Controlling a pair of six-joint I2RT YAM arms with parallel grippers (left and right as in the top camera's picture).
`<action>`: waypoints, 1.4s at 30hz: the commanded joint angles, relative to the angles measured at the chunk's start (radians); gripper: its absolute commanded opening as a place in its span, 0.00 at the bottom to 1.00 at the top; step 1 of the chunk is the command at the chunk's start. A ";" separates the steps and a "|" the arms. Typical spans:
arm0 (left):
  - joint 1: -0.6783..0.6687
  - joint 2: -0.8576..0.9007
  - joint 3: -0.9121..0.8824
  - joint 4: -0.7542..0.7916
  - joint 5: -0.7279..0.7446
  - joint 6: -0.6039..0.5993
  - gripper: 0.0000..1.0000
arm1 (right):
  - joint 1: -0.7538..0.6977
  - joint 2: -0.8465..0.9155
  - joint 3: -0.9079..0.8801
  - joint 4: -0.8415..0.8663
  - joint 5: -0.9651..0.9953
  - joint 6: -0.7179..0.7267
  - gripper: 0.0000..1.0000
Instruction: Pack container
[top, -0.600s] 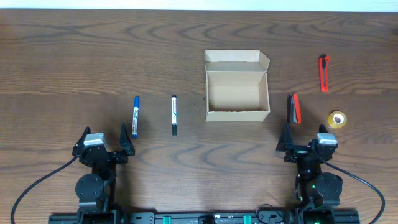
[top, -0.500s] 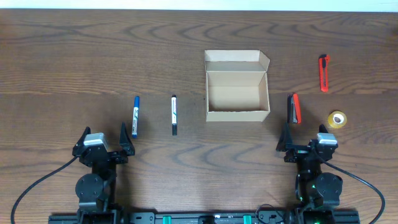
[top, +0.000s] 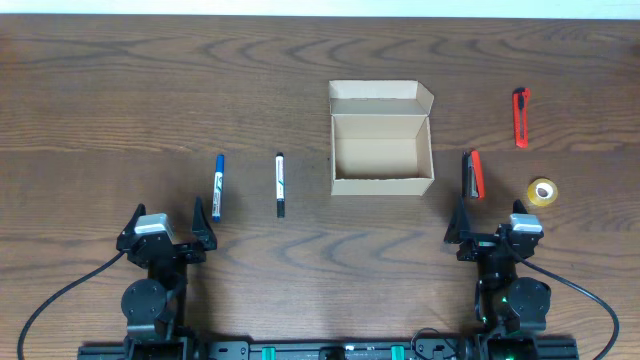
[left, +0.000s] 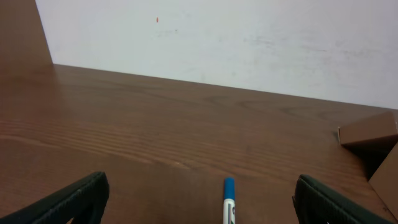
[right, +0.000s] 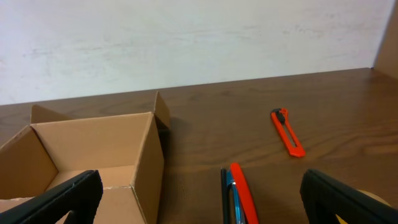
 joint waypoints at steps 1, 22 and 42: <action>0.003 -0.006 -0.010 -0.055 -0.014 -0.011 0.95 | -0.008 -0.006 -0.004 -0.004 0.000 -0.011 0.99; 0.003 -0.006 -0.010 -0.055 -0.014 -0.011 0.95 | -0.008 -0.006 -0.004 -0.004 0.000 -0.011 0.99; 0.003 -0.006 -0.010 -0.055 -0.014 -0.011 0.95 | -0.008 -0.006 0.023 0.000 -0.140 0.019 0.99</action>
